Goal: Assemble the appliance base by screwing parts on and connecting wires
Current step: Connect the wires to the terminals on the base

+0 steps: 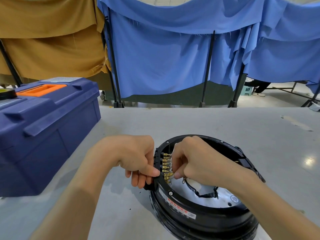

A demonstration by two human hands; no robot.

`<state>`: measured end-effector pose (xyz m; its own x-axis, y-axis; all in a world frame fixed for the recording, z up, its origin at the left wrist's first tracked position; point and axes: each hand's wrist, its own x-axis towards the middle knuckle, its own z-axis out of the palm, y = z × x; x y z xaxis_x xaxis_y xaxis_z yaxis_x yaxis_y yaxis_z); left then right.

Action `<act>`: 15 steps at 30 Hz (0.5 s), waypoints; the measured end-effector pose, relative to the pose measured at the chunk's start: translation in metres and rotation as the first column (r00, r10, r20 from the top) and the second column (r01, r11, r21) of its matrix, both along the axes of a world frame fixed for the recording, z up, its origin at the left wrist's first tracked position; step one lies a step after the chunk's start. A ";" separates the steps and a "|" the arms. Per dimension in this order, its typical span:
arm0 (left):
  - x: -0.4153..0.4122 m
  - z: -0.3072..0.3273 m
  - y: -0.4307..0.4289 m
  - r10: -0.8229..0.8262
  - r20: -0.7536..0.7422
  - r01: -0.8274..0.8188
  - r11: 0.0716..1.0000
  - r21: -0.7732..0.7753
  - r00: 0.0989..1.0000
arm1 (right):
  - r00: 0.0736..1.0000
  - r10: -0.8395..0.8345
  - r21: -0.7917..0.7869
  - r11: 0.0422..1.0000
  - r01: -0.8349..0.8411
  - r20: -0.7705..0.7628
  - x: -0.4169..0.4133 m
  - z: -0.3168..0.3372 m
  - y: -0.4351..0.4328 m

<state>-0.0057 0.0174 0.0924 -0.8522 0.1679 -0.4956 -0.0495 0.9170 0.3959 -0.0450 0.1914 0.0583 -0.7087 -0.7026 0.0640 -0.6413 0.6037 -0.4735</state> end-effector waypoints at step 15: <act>0.001 0.000 -0.001 -0.016 -0.001 0.016 1.000 -0.002 1.000 | 0.998 0.023 -0.047 0.999 -0.021 0.056 -0.003 -0.001 0.001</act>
<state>-0.0050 0.0164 0.0919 -0.8496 0.1810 -0.4954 -0.0344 0.9183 0.3945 -0.0481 0.1924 0.0574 -0.6965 -0.7153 0.0569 -0.6255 0.5663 -0.5367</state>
